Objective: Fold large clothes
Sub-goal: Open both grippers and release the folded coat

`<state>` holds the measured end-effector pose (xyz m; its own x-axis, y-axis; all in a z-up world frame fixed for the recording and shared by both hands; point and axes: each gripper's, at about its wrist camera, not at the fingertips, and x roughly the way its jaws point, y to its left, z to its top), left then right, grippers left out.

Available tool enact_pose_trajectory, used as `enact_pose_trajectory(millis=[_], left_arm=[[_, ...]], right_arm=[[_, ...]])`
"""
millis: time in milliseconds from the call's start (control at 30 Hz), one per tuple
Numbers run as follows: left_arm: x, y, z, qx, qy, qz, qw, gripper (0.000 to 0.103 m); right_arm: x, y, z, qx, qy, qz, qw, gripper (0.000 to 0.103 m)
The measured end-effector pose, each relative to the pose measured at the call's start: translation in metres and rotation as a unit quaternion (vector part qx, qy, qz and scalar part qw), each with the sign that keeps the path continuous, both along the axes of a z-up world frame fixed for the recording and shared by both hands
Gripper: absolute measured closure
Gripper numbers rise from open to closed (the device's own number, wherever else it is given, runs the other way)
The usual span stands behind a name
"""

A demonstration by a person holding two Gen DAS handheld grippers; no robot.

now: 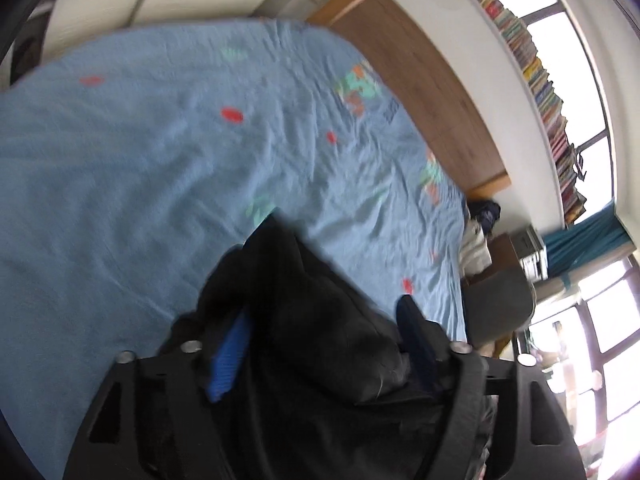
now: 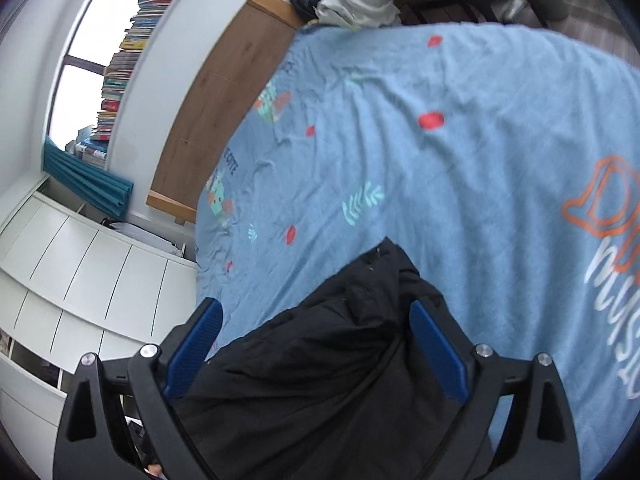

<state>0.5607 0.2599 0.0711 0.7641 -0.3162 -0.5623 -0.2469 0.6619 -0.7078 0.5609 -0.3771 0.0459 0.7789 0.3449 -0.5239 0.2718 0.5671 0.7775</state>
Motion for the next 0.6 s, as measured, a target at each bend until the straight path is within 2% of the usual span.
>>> enact_pose_trajectory(millis=[33, 100, 300, 400, 600], left_arm=[[-0.004, 0.003, 0.009, 0.005, -0.006, 0.007, 0.9999, 0.022], [-0.013, 0.008, 0.023, 0.009, -0.014, 0.013, 0.9998, 0.021], [-0.054, 0.003, 0.056, 0.055, -0.021, 0.01, 0.9982, 0.021], [-0.077, -0.007, 0.062, 0.072, -0.025, -0.007, 0.9971, 0.021], [-0.124, -0.043, 0.057, 0.136, -0.022, -0.045, 0.9895, 0.021]], right_arm=[[-0.006, -0.001, 0.007, -0.005, -0.004, 0.001, 1.0, 0.008], [-0.017, -0.001, 0.019, -0.015, -0.012, 0.003, 1.0, 0.008], [-0.061, 0.014, 0.058, -0.062, -0.032, 0.025, 0.997, 0.008], [-0.084, 0.032, 0.073, -0.087, -0.036, 0.048, 0.994, 0.008], [-0.13, 0.088, 0.091, -0.143, -0.051, 0.1, 0.983, 0.008]])
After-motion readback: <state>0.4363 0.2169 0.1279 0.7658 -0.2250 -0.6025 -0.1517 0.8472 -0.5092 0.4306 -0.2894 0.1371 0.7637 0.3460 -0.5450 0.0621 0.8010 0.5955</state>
